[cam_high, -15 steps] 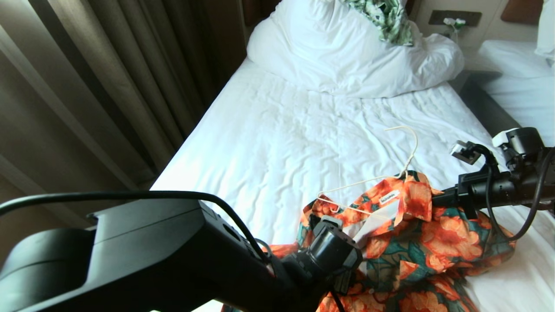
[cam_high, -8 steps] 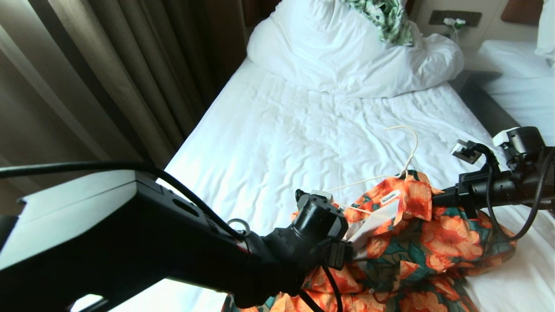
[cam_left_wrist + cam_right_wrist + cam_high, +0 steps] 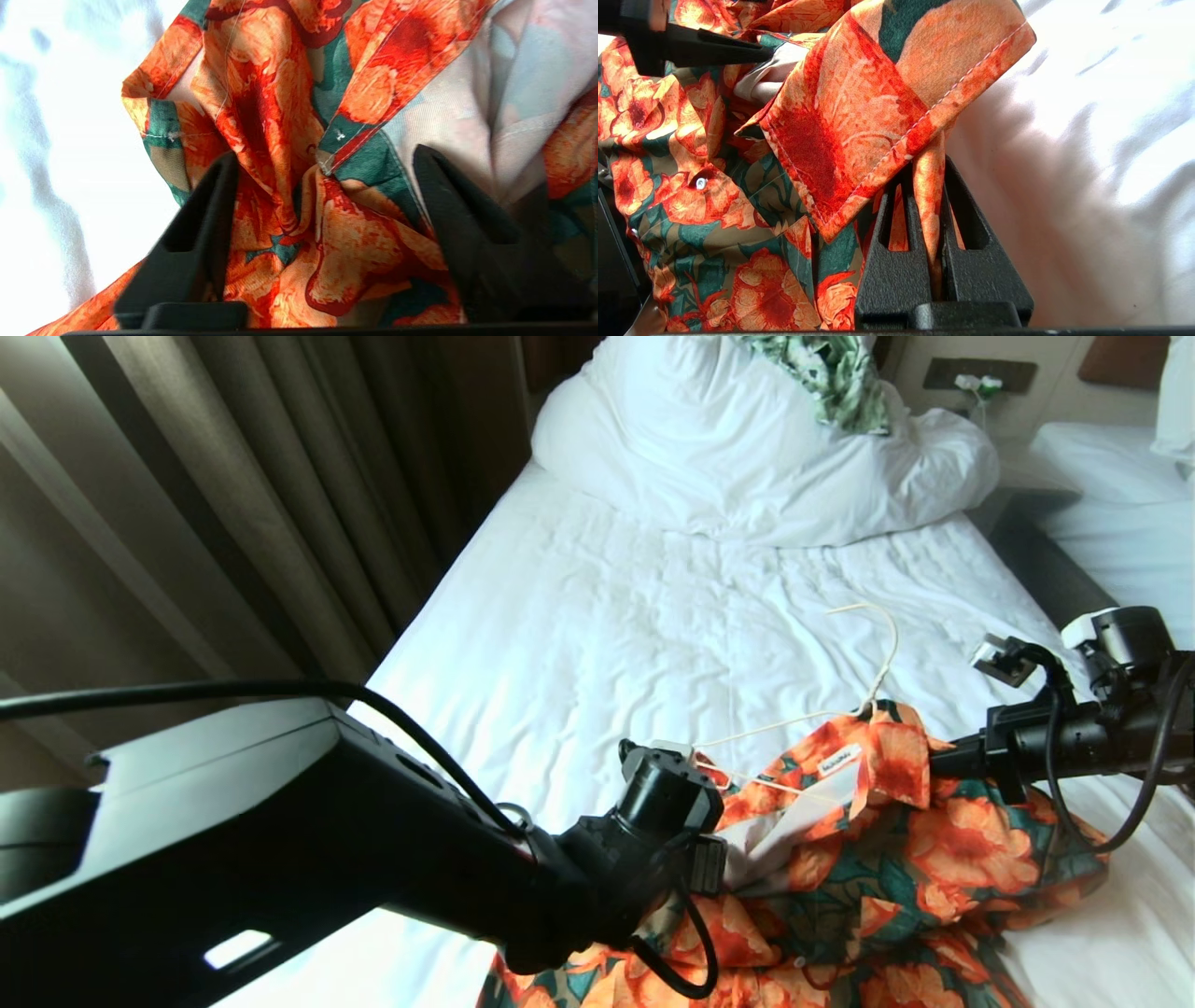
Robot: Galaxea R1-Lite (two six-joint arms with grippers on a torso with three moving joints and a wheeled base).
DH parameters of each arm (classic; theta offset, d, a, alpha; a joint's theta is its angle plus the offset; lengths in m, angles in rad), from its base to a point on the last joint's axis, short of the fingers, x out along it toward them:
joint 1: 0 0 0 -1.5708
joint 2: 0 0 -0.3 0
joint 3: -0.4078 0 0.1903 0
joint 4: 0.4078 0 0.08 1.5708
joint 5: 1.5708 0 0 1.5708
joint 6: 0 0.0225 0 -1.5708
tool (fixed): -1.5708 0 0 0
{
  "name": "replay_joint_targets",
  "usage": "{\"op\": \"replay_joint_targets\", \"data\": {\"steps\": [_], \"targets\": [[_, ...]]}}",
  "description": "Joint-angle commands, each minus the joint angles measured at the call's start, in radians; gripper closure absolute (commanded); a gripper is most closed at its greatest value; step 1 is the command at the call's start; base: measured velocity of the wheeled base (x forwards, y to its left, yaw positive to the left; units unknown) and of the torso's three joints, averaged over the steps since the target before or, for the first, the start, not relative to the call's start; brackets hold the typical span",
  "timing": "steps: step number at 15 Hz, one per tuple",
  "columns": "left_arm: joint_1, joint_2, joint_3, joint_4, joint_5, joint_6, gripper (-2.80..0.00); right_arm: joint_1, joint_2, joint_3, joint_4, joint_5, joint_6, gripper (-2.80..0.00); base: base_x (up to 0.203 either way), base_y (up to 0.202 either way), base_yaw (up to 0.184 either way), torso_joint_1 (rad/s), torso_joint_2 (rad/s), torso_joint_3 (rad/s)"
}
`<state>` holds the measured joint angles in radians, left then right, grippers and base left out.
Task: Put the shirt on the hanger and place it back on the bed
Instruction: Hook the other side of the shirt onto the hanger
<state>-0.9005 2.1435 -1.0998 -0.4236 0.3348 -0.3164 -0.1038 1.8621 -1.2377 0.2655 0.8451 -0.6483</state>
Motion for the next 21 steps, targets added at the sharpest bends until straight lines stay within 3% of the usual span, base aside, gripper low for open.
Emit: {"op": "replay_joint_targets", "data": {"steps": [1, 9, 16, 21], "targets": [[0.003, 0.015, 0.001, -0.003, 0.001, -0.003, 0.0, 0.001, 0.002, 0.0, 0.001, 0.005, -0.004, 0.0, 0.0, 0.0, 0.0, 0.0, 0.0, 0.0], [-0.001, -0.011, 0.003, 0.0, 0.001, 0.0, 0.0, 0.001, -0.01, -0.005, 0.0, 0.005, -0.004, 0.0, 0.0, 0.0, 0.0, 0.0, 0.0, 0.0], [-0.033, -0.222, -0.012, 0.057, 0.0, -0.001, 0.0, 0.029, -0.07, -0.004, 0.001, 0.014, 0.005, 0.0, 0.0, 0.0, 0.0, 0.0, 0.0, 0.0], [-0.051, -0.292, 0.012, 0.06, -0.001, -0.007, 0.0, 0.035, -0.139, -0.006, 0.002, 0.102, 0.056, 0.0, 0.0, 0.0, 0.0, 0.0, 0.0, 0.0]]}}
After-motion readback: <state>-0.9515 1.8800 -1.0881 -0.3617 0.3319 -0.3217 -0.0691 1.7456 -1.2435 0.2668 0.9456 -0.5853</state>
